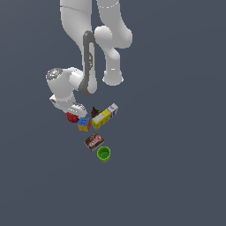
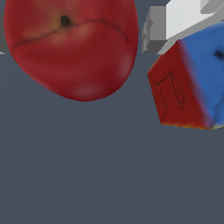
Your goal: Pick up a designated object from a clutter of objects.
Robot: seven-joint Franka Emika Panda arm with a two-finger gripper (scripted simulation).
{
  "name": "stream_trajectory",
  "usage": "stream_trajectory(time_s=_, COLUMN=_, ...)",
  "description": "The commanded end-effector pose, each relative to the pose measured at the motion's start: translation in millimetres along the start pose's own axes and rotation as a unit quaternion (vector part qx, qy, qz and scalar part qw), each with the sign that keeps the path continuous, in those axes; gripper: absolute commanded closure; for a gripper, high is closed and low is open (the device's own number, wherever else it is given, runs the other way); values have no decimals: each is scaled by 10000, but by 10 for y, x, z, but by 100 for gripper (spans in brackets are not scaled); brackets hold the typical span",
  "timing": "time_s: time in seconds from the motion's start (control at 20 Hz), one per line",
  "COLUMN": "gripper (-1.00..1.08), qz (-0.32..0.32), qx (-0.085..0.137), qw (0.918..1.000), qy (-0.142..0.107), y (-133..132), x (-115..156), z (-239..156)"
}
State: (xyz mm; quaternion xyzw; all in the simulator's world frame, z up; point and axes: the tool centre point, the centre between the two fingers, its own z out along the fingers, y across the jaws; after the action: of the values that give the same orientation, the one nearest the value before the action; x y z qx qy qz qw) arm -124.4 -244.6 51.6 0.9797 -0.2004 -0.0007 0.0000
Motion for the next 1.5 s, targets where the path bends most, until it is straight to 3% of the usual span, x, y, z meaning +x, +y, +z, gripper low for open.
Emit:
stream_trajectory(time_s=0.0, gripper=-92, qz=2, qx=1, qw=10000, qy=7, y=3, x=3, z=46)
stream_trajectory(time_s=0.1, gripper=-92, qz=2, qx=1, qw=10000, qy=7, y=3, x=3, z=56)
stream_trajectory(time_s=0.15, gripper=108, qz=2, qx=1, qw=10000, qy=7, y=3, x=3, z=56)
stream_trajectory(time_s=0.9, gripper=108, qz=5, qx=2, qw=10000, qy=9, y=-22, x=24, z=-13)
stream_trajectory(time_s=1.45, gripper=108, qz=9, qx=-6, qw=10000, qy=7, y=-264, x=244, z=-544)
